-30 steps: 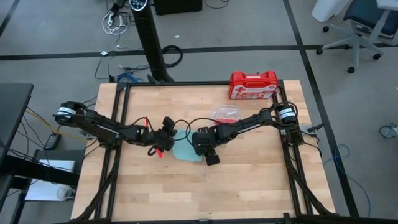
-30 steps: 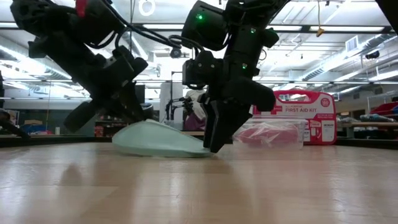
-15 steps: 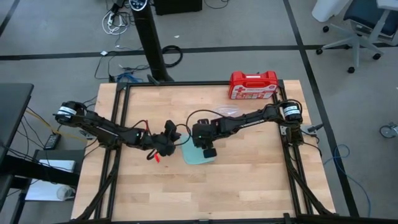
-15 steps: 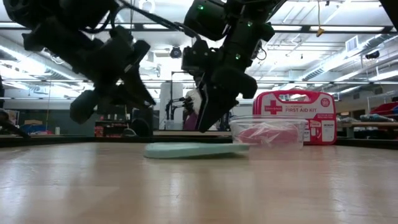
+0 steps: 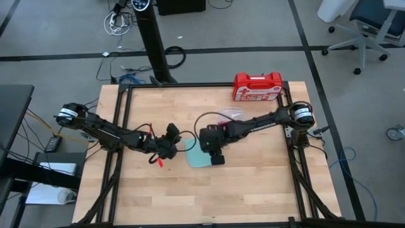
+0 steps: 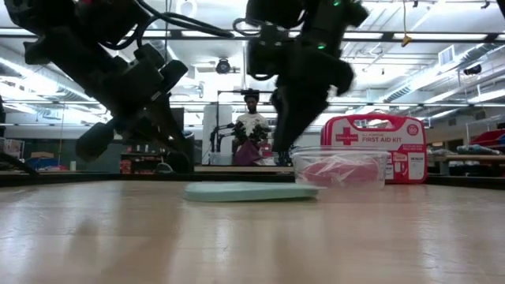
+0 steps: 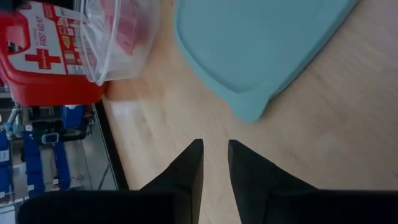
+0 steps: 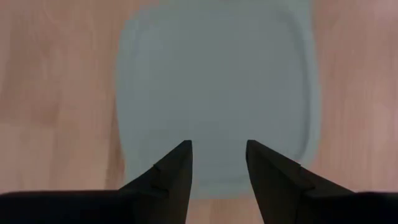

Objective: Roll bandage
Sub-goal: Close the plastic container

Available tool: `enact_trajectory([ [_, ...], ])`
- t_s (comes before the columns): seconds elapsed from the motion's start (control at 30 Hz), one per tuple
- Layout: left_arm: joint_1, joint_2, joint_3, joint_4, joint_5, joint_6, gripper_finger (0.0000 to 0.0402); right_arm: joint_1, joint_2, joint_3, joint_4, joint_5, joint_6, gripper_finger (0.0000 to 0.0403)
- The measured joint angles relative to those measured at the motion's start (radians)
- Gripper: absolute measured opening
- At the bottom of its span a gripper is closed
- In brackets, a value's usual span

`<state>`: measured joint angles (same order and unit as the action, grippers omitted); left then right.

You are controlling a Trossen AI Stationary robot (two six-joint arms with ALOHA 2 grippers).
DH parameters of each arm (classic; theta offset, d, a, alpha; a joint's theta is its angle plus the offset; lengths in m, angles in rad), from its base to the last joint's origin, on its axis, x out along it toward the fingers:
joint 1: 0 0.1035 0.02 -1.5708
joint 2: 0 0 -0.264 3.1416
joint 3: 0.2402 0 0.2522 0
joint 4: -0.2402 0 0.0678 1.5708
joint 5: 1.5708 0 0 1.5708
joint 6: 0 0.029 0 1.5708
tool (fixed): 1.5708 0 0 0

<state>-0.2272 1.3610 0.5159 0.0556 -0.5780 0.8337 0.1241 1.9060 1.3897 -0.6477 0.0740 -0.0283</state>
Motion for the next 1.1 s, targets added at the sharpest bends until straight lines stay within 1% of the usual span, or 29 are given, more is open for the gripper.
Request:
enact_trajectory([
  [0.13, 0.010, 0.009, 0.000, 0.015, 0.035, -0.018, 0.0078, 0.108, 0.021, -0.007, -0.073, 0.206, -0.011, 0.0149],
  [0.2, 0.020, 0.025, -0.003, 0.052, 0.035, -0.081, 0.0078, 0.151, 0.024, -0.050, -0.046, 0.230, 0.017, 0.0149],
  [0.27, 0.025, 0.038, -0.002, 0.071, 0.043, -0.174, 0.0078, 0.180, 0.024, -0.092, 0.039, 0.213, 0.105, 0.0149],
  [0.33, 0.030, 0.048, -0.002, 0.089, 0.082, -0.267, 0.0078, 0.195, 0.020, -0.124, 0.061, 0.188, 0.198, 0.0149],
  [0.4, 0.038, 0.050, -0.002, 0.089, 0.132, -0.361, 0.0078, 0.205, 0.018, -0.142, 0.064, 0.201, 0.263, 0.0149],
  [0.47, 0.055, 0.050, -0.002, 0.089, 0.167, -0.477, 0.0078, 0.223, 0.018, -0.153, 0.057, 0.254, 0.292, 0.0149],
  [0.57, 0.096, 0.050, -0.002, 0.079, 0.212, -0.661, 0.0078, 0.254, 0.020, -0.165, 0.058, 0.363, 0.293, 0.0149],
  [0.67, 0.141, 0.054, -0.002, 0.082, 0.260, -0.783, 0.0078, 0.283, 0.021, -0.177, 0.056, 0.432, 0.267, 0.0149],
  [0.77, 0.168, 0.054, -0.003, 0.084, 0.273, -0.788, 0.0078, 0.311, 0.021, -0.191, 0.064, 0.481, 0.245, 0.0149],
  [0.93, 0.190, 0.054, -0.003, 0.087, 0.291, -0.728, 0.0078, 0.328, 0.021, -0.245, 0.156, 0.491, 0.188, 0.0149],
  [1.0, 0.193, 0.054, -0.003, 0.104, 0.329, -0.715, 0.0078, 0.327, 0.021, -0.270, 0.208, 0.498, 0.163, 0.0149],
  [1.1, 0.193, 0.054, -0.003, 0.118, 0.377, -0.711, 0.0078, 0.328, 0.021, -0.289, 0.265, 0.547, 0.120, 0.0149],
])
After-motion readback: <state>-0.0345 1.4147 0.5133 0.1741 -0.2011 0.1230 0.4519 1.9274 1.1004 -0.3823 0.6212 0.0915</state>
